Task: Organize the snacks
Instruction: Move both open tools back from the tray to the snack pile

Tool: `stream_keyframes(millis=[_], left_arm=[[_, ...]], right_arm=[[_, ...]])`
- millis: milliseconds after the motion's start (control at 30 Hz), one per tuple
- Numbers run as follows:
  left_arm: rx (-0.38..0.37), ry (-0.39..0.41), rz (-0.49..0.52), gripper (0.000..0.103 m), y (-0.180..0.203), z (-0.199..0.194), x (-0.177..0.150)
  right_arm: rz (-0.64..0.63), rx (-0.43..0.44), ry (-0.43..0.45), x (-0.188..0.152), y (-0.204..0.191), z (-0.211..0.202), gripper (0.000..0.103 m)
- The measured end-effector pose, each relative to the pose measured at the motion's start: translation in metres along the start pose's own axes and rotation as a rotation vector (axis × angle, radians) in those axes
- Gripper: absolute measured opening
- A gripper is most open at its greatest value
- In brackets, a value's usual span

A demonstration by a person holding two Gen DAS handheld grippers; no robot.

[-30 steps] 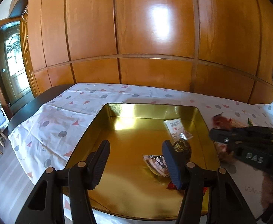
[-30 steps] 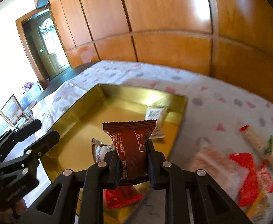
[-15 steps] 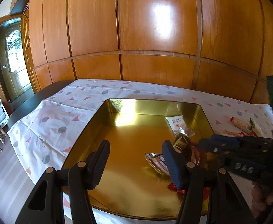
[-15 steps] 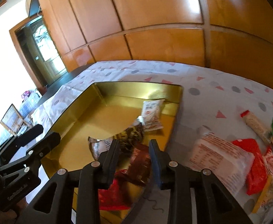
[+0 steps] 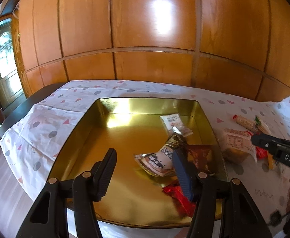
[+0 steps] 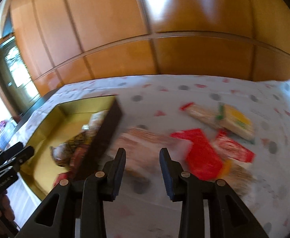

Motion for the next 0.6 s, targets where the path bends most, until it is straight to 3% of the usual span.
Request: stream_keyframes(millis=[300,600], left_arm=[[-0.076,0.009,0.092,0.065,0.032,-0.002,0.01],[-0.173,0.046,0.221,0.069,0.075,-0.007,0.035]], right_arm=[[0.164,-0.179,0.093,0.012,0.102,-0.036,0.036],[0.284,-0.422,0.158,0.02,0.192,-0.057,0.039]])
Point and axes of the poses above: each gripper's, at about its wrist camera, not at the fingertips, and z roughly the way its jaws point, y to its right, x to its top, the point moved 3 cm from there along z, roughly the way its jaws point, and after that the axes turned 15 degrees about z, right-handed, at the moved point
